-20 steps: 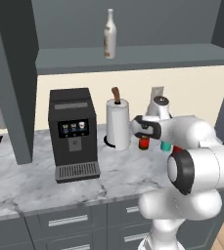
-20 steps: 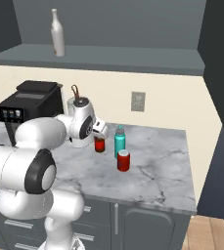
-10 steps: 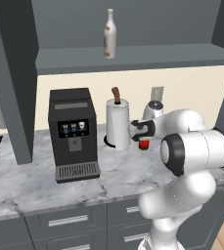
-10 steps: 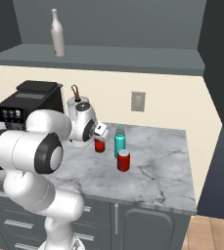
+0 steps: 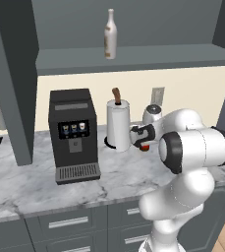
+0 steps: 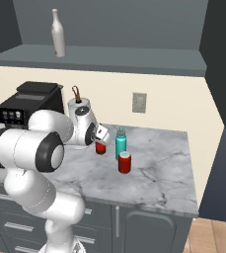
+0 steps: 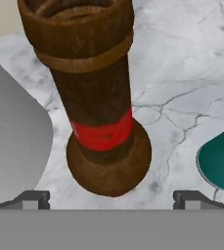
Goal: Sort all alcoholic drinks to one cabinet, and non-alcoholic drinks to the other.
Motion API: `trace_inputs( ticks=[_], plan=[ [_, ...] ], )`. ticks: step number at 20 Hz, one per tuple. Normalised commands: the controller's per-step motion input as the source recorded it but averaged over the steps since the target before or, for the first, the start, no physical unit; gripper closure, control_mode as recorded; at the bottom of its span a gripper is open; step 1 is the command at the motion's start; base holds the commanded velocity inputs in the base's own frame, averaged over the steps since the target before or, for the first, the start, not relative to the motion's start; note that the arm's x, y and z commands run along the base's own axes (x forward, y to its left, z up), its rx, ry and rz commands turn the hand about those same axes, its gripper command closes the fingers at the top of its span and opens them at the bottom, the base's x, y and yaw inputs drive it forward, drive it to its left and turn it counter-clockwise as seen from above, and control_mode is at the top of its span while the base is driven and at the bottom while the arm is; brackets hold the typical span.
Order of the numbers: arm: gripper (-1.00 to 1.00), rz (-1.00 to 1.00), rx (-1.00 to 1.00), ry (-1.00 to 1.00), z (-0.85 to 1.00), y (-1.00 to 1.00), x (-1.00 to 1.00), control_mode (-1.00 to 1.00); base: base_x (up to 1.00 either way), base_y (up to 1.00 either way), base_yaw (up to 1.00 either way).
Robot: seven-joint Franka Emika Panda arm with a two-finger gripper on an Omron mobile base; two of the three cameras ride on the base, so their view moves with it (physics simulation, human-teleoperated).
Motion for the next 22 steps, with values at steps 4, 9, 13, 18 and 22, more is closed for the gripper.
trace_inputs(
  ticks=[4, 9, 13, 18, 22],
  plan=[
    [-1.0, -0.03, -0.03, -0.01, 0.0, -0.06, 0.01, -1.0, 0.0, 0.0, 0.0],
    [-1.0, -0.01, -0.02, 0.0, 0.0, -0.04, 0.15, -1.0, 0.0, 0.0, 0.0],
    [-1.0, 0.0, -0.02, 0.0, 0.0, -0.01, 0.2, -1.0, 0.0, 0.0, 0.0],
    [-1.0, 0.0, -0.02, 0.0, 0.0, 0.0, 0.15, -1.0, 0.0, 0.0, 0.0],
    [-1.0, 0.0, -0.05, -0.02, 0.0, -0.01, 0.09, -1.0, 0.0, 0.0, 0.0]
  ],
)
